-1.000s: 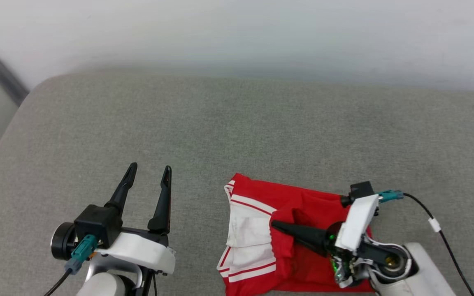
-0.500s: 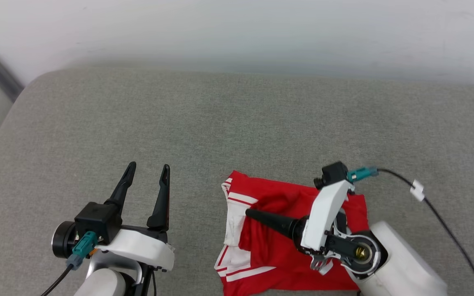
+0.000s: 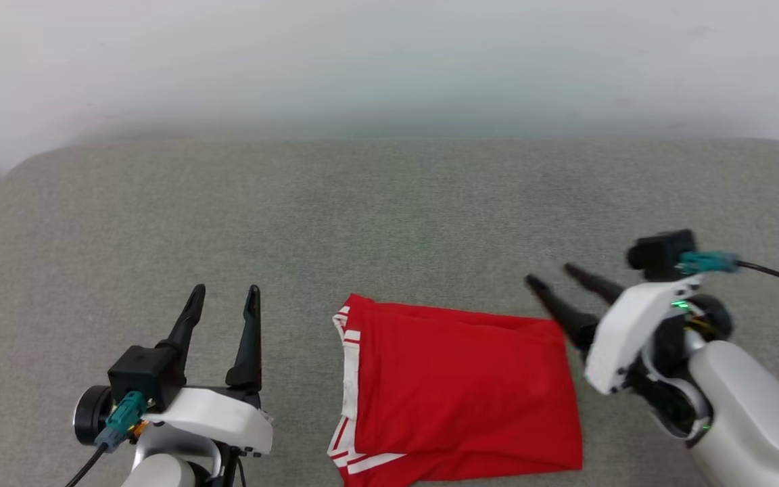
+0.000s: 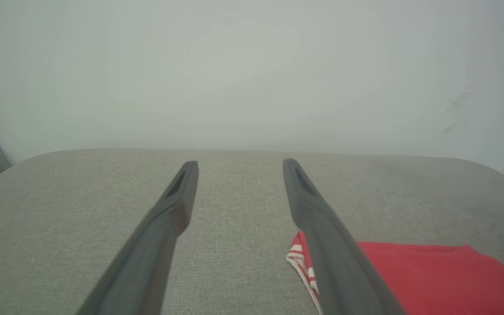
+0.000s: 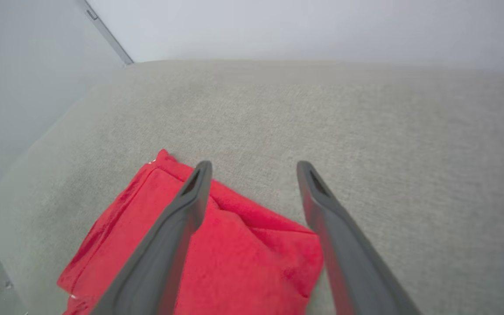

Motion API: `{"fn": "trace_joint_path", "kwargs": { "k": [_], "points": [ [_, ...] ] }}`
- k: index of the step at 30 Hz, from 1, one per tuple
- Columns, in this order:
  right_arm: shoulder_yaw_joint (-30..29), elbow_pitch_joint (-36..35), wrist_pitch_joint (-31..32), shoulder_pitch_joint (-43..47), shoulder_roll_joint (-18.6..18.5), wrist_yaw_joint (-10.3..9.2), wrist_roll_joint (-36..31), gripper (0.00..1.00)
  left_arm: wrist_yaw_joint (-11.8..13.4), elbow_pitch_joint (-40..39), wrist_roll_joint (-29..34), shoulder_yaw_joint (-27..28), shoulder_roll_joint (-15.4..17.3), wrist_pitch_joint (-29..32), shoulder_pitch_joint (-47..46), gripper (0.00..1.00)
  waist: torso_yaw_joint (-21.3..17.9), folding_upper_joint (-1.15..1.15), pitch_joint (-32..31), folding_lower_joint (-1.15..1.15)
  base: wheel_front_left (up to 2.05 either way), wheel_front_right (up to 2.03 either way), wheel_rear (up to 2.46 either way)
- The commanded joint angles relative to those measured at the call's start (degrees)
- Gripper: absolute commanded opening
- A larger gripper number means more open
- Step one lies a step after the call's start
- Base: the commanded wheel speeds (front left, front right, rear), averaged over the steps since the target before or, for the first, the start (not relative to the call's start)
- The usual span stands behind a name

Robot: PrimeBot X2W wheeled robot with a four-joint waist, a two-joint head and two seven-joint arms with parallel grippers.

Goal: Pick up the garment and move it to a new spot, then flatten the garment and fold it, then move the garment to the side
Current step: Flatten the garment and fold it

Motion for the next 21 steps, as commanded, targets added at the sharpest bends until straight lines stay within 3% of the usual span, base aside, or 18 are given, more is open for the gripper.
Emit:
{"fn": "trace_joint_path", "kwargs": {
  "k": [1,6,10,15,21],
  "points": [
    [-4.8,0.9,-6.3,2.2,-1.2,-0.01,-4.6,1.00,0.4,0.5,-0.7,0.8,-0.2,-0.4,1.5,1.00,-1.6,0.00,-1.0,0.00,0.00,0.00,0.00],
    [-15.7,-0.8,-16.8,6.9,-0.6,0.00,-12.9,1.00,1.1,0.6,-1.1,2.3,0.0,-0.6,3.5,1.00,-3.5,0.00,-2.4,0.00,0.00,0.00,0.00],
    [-22.7,-6.5,-20.4,12.2,1.1,-0.01,-18.3,1.00,1.6,0.6,-1.1,3.3,0.7,-0.7,5.3,1.00,-4.6,0.00,-3.8,0.00,0.00,0.00,0.00],
    [-27.9,-15.1,-19.0,19.9,3.9,-0.01,-23.5,1.00,2.5,0.1,-0.9,4.3,1.2,-0.8,7.3,1.00,-5.1,0.00,-4.8,0.00,0.00,0.00,0.00],
    [-30.1,-22.1,-15.7,27.1,7.6,-0.01,-27.5,1.00,3.3,-0.5,-1.0,5.4,1.3,-0.8,9.4,1.00,-5.0,0.00,-5.3,0.00,0.00,0.00,0.00]
  ]
}}
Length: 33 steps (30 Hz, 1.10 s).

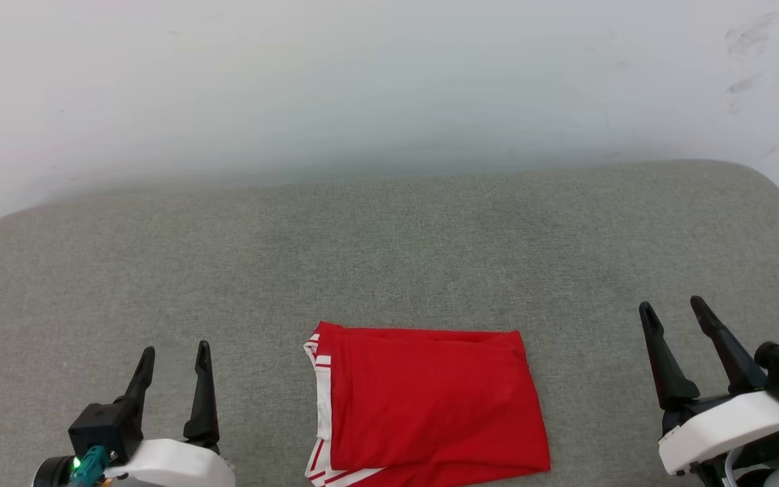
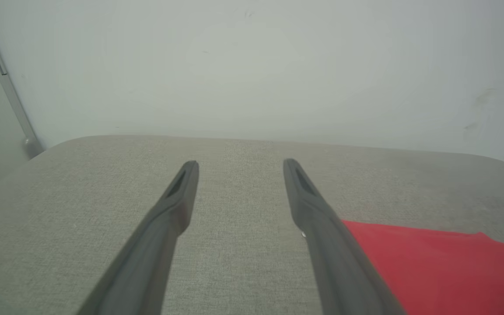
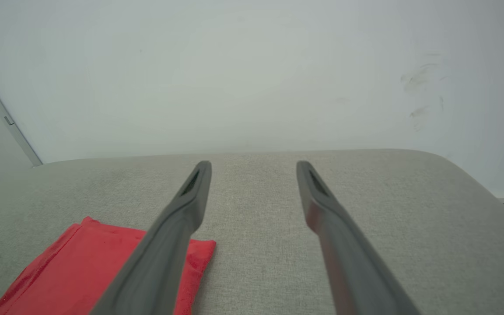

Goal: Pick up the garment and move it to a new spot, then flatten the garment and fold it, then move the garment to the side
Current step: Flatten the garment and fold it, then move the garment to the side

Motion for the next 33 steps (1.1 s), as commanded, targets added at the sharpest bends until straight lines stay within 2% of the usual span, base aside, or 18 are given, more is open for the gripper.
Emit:
{"fn": "trace_joint_path", "kwargs": {
  "k": [1,8,20,24,31,33],
  "points": [
    [-0.5,-1.8,0.7,1.5,0.9,-0.02,-0.7,1.00,0.4,-0.4,-0.1,0.6,0.3,-0.3,0.9,1.00,0.1,0.00,0.0,0.00,0.00,0.00,0.00],
    [-1.6,-4.9,3.2,3.2,2.1,-0.02,-2.0,1.00,0.5,-1.0,-0.1,1.2,0.1,-0.3,1.5,1.00,0.1,0.00,0.2,0.00,0.00,0.00,0.00],
    [-3.9,-6.1,7.5,3.6,1.7,-0.02,-1.2,1.00,0.5,-1.3,0.7,1.8,-0.9,-0.4,0.5,1.00,0.5,0.00,0.8,0.00,0.00,0.00,0.00],
    [-9.0,-3.4,14.4,3.6,1.0,-0.03,3.6,1.00,0.7,-2.0,1.3,2.3,-1.4,-0.4,0.0,1.00,1.0,0.00,1.3,0.00,0.00,0.00,0.00],
    [-21.9,9.0,38.4,2.7,-2.3,-0.01,14.1,1.00,0.1,-3.3,2.5,3.2,-3.2,-0.4,-1.3,1.00,4.1,0.00,2.9,0.00,0.00,0.00,0.00],
    [-24.2,11.4,44.1,1.8,-1.8,-0.01,16.3,1.00,-0.2,-3.4,2.9,3.4,-3.8,-0.3,-1.9,1.00,5.2,0.00,3.6,0.00,0.00,0.00,0.00]
  ]
}}
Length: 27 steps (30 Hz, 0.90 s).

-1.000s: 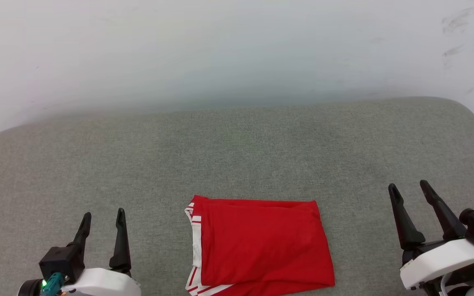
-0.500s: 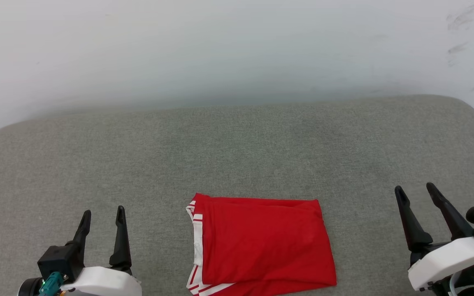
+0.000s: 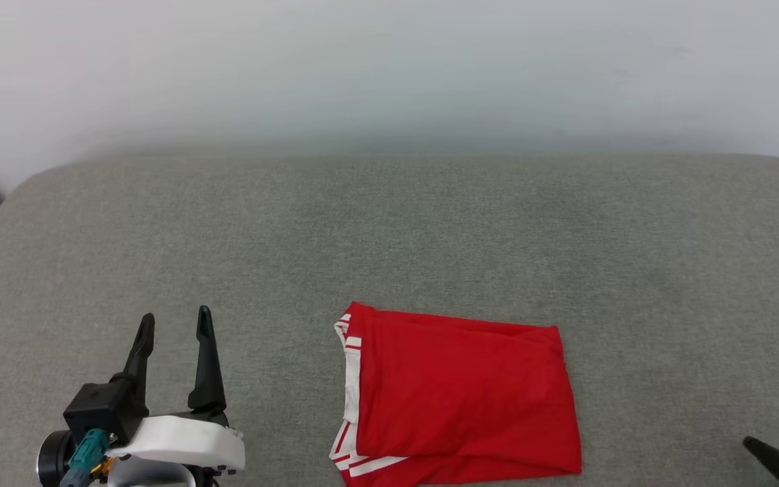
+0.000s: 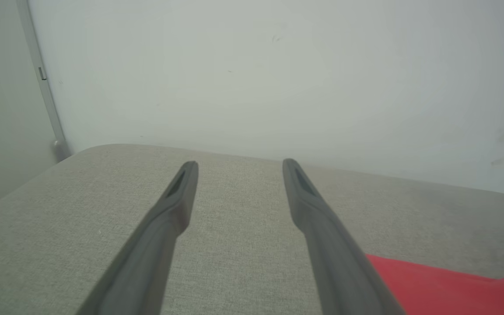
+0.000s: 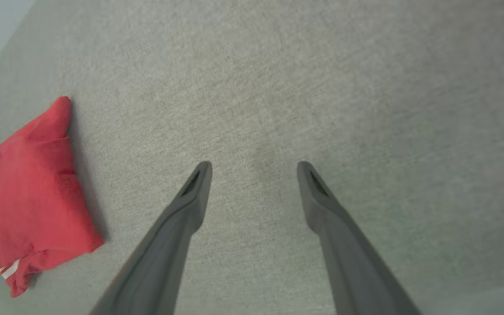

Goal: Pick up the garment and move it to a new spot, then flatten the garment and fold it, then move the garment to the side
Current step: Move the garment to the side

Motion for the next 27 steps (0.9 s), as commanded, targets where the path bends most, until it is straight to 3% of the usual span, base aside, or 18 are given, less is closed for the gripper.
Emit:
{"fn": "trace_joint_path", "kwargs": {
  "k": [1,4,6,11,19,20,22,27],
  "points": [
    [-0.3,1.0,3.0,-1.2,0.8,0.01,0.9,1.00,-0.3,-0.1,0.5,0.3,-0.3,-0.3,-1.0,1.00,1.3,0.00,1.2,0.00,0.00,0.00,0.00],
    [-1.9,2.2,9.4,-2.9,3.3,0.01,4.4,1.00,-0.9,0.1,1.1,0.4,-1.3,-0.3,-1.6,1.00,2.6,0.00,2.6,0.00,0.00,0.00,0.00],
    [-2.7,2.7,13.0,-5.3,7.0,0.01,8.8,1.00,-1.4,0.1,1.5,0.4,-1.9,-0.2,-2.6,1.00,3.3,0.00,3.7,0.00,0.00,0.00,0.00],
    [-2.7,4.6,18.0,-9.9,10.9,0.01,14.8,1.00,-2.5,0.8,2.6,0.3,-3.1,-0.2,-4.7,1.00,5.2,0.00,6.3,0.00,0.00,0.00,0.00],
    [1.8,12.9,19.8,-15.7,11.9,-0.01,22.6,1.00,-3.9,2.1,3.8,0.8,-4.0,-0.2,-7.0,1.00,7.6,0.00,8.8,0.00,0.00,0.00,0.00],
    [2.9,14.1,20.1,-15.9,11.9,-0.02,23.1,0.74,-3.9,2.3,3.8,1.0,-4.2,-0.2,-7.0,1.00,7.7,0.00,8.8,0.00,0.00,0.00,0.00],
    [4.9,15.9,19.4,-16.3,12.1,-0.04,23.9,0.00,-4.1,2.7,4.1,1.3,-4.3,-0.2,-7.1,1.00,7.9,0.00,8.6,0.00,0.00,0.00,0.00],
    [9.1,14.6,16.1,-16.8,11.5,0.00,21.6,0.00,-4.7,3.7,4.6,1.7,-4.4,-0.2,-6.5,1.00,7.4,0.00,7.2,0.00,0.00,0.00,0.00]
  ]
}}
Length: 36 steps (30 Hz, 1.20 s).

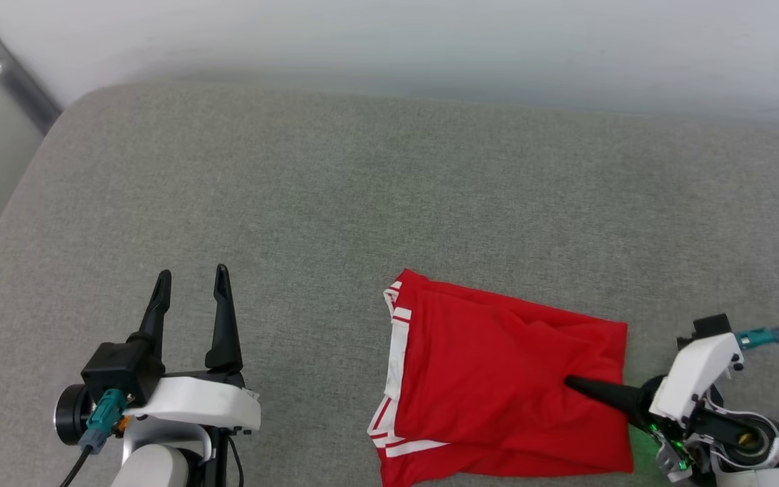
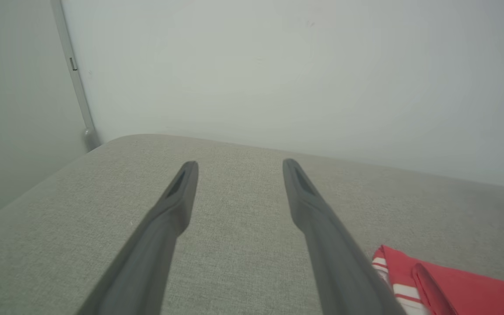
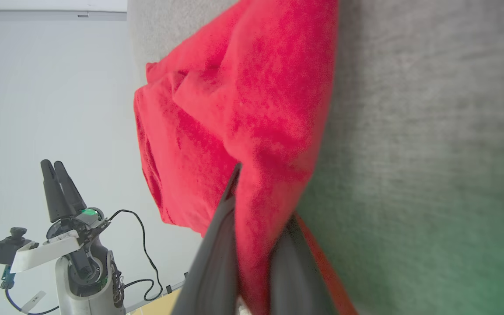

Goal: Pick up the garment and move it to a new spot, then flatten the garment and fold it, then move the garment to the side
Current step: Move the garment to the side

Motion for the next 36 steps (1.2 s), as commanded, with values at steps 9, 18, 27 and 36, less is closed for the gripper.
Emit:
{"fn": "trace_joint_path", "kwargs": {
  "k": [9,18,27,36],
  "points": [
    [14.2,-5.9,-10.0,0.0,-9.9,-0.02,-14.2,0.00,-1.3,1.1,0.8,0.0,1.5,-0.1,1.2,1.00,-6.3,0.00,-4.0,0.00,0.00,0.00,0.00],
    [17.9,-3.4,-17.1,-4.2,-17.4,-0.02,-23.8,0.00,-1.3,-0.6,1.3,-0.7,1.9,0.1,0.1,1.00,-16.3,0.00,-2.4,0.00,0.00,0.00,0.00],
    [17.6,0.7,-23.5,-13.1,-20.5,-0.05,-28.4,0.00,-2.4,-5.0,3.7,-3.0,3.3,2.5,-6.3,1.00,-25.3,0.00,8.3,0.00,0.00,0.00,0.00],
    [9.0,9.9,-33.5,-25.1,-25.7,-0.03,-32.9,0.00,-3.9,-11.1,7.7,-4.9,6.4,7.4,-16.3,1.00,-28.3,0.00,22.7,0.00,0.00,0.00,0.00]
  ]
}}
